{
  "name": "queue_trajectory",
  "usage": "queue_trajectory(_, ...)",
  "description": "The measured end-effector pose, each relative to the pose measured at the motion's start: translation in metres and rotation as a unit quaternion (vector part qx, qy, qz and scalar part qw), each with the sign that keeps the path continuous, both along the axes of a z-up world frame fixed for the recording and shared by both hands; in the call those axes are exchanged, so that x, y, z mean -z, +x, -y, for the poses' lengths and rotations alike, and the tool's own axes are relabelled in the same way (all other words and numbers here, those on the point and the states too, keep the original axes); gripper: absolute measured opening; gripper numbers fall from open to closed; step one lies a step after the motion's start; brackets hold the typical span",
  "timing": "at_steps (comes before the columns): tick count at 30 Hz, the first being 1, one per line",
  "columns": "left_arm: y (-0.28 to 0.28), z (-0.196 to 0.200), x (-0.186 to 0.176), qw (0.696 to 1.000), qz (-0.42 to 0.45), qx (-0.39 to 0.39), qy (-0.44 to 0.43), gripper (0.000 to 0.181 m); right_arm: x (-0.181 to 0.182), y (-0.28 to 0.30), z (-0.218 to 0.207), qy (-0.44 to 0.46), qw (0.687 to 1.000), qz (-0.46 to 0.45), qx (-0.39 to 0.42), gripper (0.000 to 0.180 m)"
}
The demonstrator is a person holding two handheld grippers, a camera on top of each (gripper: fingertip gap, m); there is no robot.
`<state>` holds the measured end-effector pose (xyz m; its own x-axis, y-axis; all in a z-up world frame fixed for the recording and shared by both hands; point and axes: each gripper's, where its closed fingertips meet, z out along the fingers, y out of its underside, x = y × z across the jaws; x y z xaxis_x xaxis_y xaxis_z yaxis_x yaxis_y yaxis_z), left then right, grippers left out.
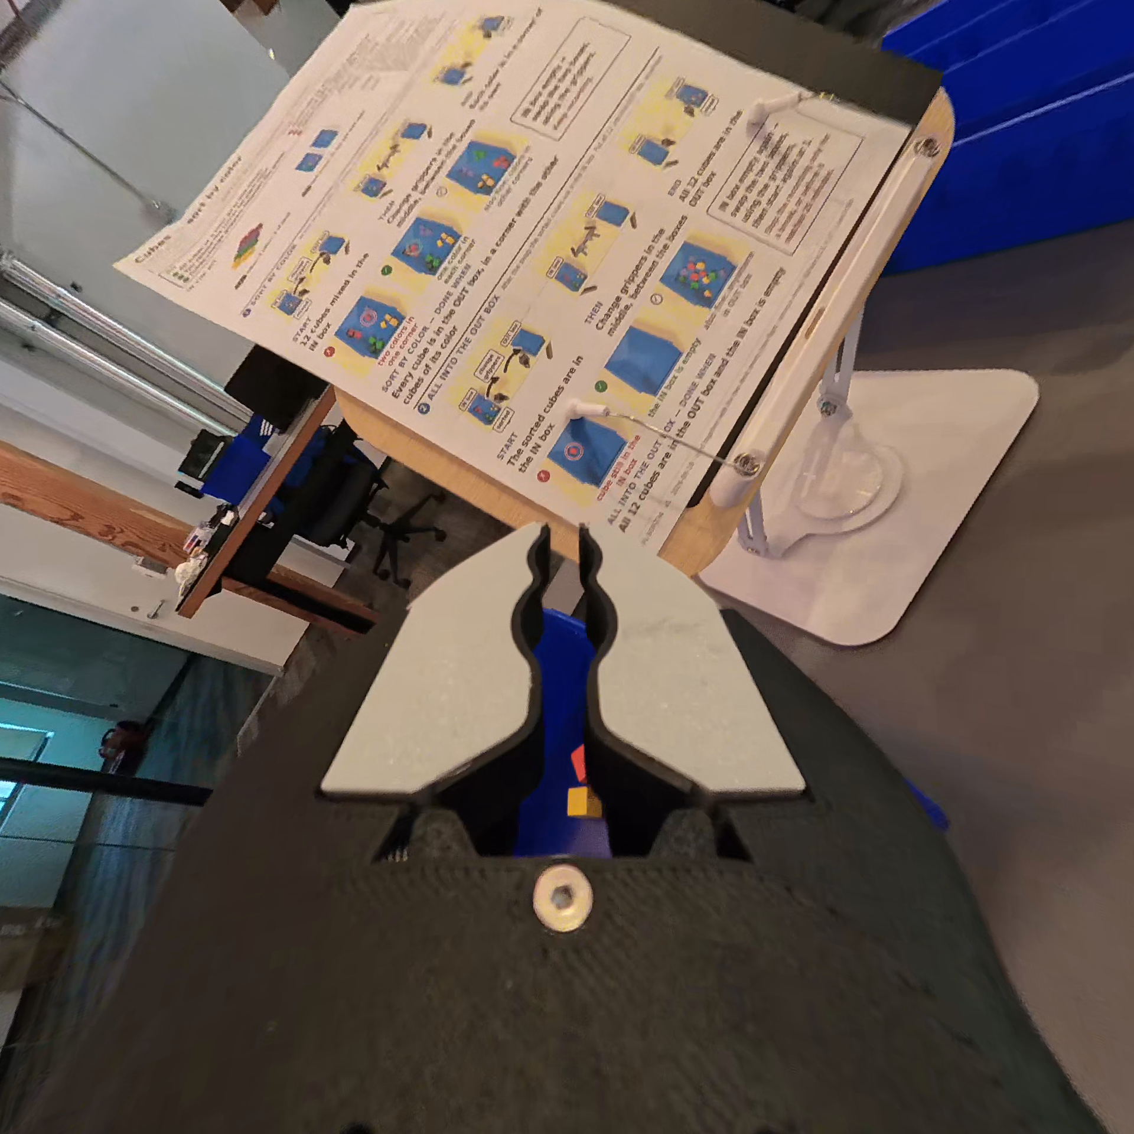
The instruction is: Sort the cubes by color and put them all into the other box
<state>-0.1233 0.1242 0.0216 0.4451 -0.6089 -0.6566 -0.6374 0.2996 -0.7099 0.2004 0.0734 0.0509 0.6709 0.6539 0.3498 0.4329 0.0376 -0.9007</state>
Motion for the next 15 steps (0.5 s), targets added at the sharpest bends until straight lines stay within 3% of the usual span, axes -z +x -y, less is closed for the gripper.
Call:
queue_trajectory(7, -0.017, -0.019, 0.03, 0.998, -0.018, -0.028, -0.057, 0.018, 0.008, -0.017, -0.003, 0.002, 1.0, 0.025, -0.004, 0.013)
queue_trajectory(15, -0.048, -0.039, 0.063, 0.981, 0.011, -0.144, -0.131, 0.022, 0.006, -0.021, -0.002, 0.0, 1.0, 0.023, -0.001, 0.012)
